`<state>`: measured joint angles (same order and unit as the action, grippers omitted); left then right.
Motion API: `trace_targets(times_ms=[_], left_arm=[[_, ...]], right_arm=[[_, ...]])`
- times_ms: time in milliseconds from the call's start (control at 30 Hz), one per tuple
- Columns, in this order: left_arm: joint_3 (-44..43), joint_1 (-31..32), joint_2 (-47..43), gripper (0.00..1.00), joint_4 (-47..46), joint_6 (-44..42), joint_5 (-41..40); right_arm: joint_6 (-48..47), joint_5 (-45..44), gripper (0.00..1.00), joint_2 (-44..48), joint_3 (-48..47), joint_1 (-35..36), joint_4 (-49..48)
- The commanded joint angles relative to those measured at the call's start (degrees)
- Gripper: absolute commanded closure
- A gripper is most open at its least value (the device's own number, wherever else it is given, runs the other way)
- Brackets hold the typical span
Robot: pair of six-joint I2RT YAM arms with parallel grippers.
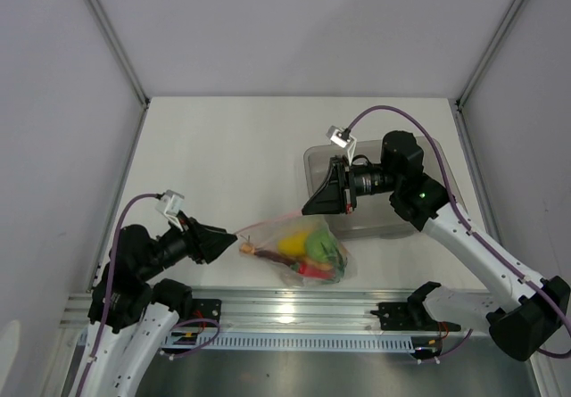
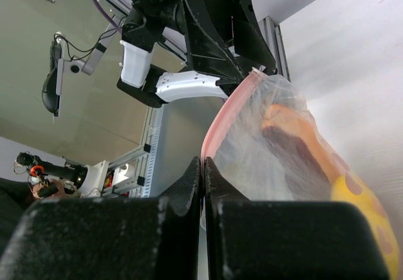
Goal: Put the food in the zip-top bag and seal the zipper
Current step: Place the zipper food storage bag at the center of the board.
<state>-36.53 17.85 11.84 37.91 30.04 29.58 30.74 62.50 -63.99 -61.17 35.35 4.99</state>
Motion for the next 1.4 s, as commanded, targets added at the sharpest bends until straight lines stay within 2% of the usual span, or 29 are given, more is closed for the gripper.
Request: trace_targets(times_ms=[0,67,300,733,1233,1367], left_arm=[[1.29,0.17,0.73,0.47,-2.14,1.24,-0.93],[2.25,0.17,0.30,0.47,-3.10,2.39,-1.02],[3.05,0.17,0.64,0.35,-7.23,1.78,-1.28],[5.16,0.17,1.87,0.38,-12.77,0.02,-0.93],[5.60,0.17,3.28,0.52,-12.95,-0.60,-1.28],[5.42,0.17,4.25,0.68,-13.13,-0.86,-1.02]], right_arm=[[1.34,1.66,1.00,0.00,-0.36,-0.72,-3.59],[1.43,1.75,1.00,0.00,-0.36,-0.99,-3.68],[3.01,2.27,1.00,-1.14,-0.18,-2.83,-4.38],[4.94,3.86,1.00,-0.97,0.70,-3.71,-7.10],[7.14,4.47,1.00,-1.14,1.05,-4.24,-9.74],[7.23,4.65,1.00,-1.05,1.05,-4.33,-9.74]])
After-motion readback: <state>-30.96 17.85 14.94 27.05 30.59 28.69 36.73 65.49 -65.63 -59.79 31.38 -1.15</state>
